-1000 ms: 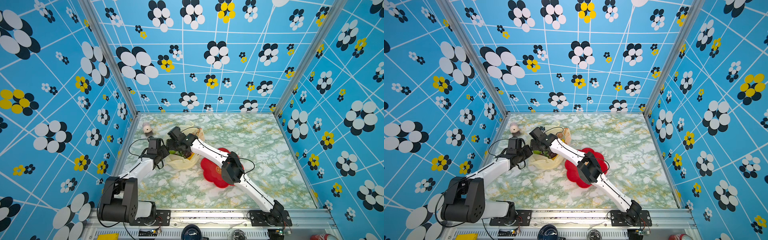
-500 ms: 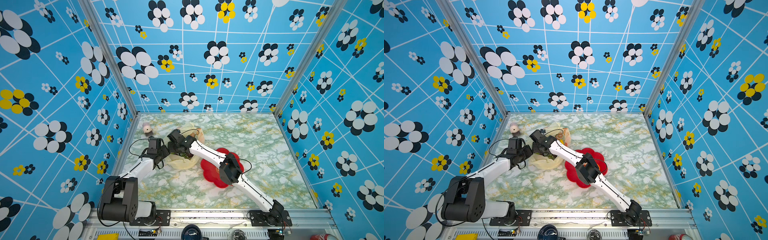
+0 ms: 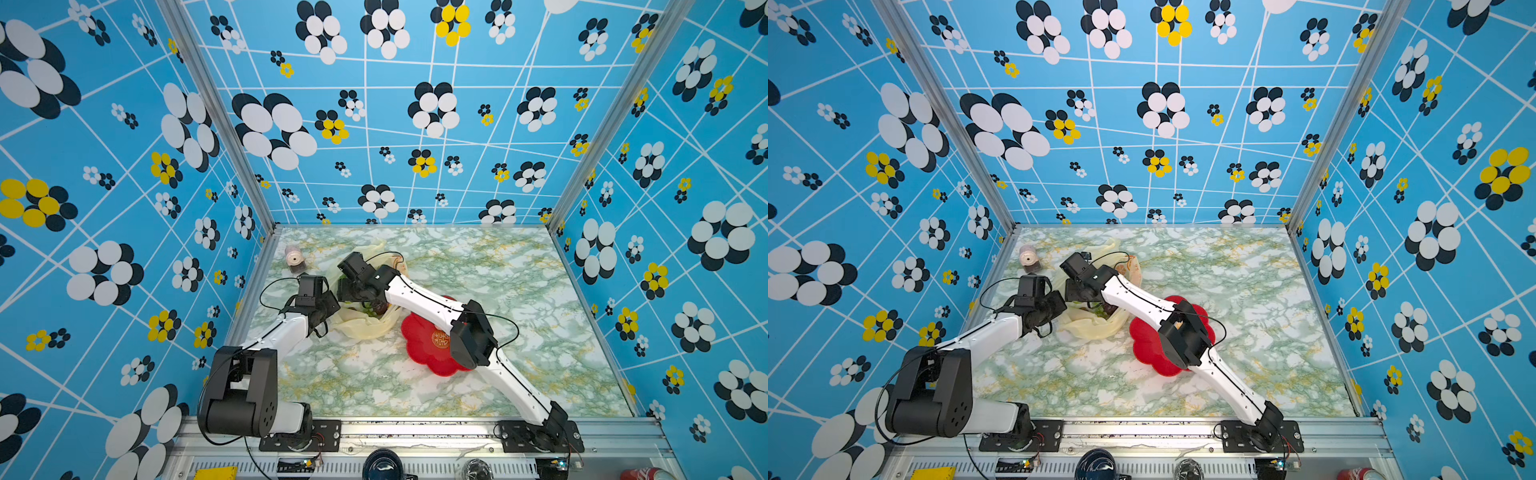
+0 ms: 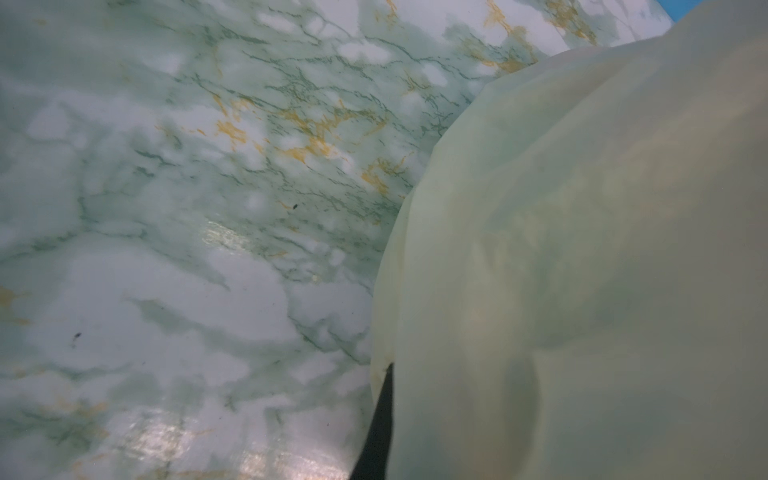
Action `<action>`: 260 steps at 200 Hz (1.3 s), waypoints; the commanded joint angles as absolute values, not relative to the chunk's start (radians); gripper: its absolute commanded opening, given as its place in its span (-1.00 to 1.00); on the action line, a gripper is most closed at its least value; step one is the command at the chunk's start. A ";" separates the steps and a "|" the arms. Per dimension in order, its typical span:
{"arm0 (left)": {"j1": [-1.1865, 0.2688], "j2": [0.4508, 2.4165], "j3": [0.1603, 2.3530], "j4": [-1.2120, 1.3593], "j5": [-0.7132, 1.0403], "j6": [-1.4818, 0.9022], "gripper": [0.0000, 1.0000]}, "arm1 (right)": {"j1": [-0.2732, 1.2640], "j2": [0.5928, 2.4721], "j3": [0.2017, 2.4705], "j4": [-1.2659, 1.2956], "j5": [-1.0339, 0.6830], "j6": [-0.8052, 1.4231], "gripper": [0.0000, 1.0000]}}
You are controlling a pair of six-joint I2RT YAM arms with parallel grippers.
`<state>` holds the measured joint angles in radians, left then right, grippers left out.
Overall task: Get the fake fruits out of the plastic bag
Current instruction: 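Reach the right gripper into the bag and grasp the green custard apple, then lift the green custard apple out and carry it toward the red plate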
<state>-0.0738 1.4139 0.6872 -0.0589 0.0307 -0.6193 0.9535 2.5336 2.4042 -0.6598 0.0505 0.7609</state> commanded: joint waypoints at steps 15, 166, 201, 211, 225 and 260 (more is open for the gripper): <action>-0.067 1.427 0.729 -0.089 0.018 -0.610 -1.00 | 0.959 2.373 2.227 -0.548 0.050 0.749 0.30; -0.068 1.414 0.723 -0.106 0.015 -0.598 -1.00 | 0.946 1.593 1.114 -0.157 0.063 0.936 0.29; -0.069 1.420 0.718 -0.097 0.022 -0.594 -1.00 | 0.946 1.491 0.939 -0.082 0.101 1.035 0.29; -0.069 1.422 0.719 -0.097 0.023 -0.594 -1.00 | 0.946 1.470 0.902 -0.073 0.114 1.066 0.29; -0.069 1.420 0.716 -0.095 0.026 -0.593 -1.00 | 0.946 1.446 0.846 -0.045 0.134 1.111 0.29; -0.069 1.416 0.715 -0.091 0.028 -0.591 -1.00 | 0.946 1.411 0.731 0.021 0.185 1.216 0.29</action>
<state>-0.0738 1.4178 0.7094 -0.0822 0.0269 -0.6094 0.9485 1.4414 0.7898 -0.0566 0.1200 1.1095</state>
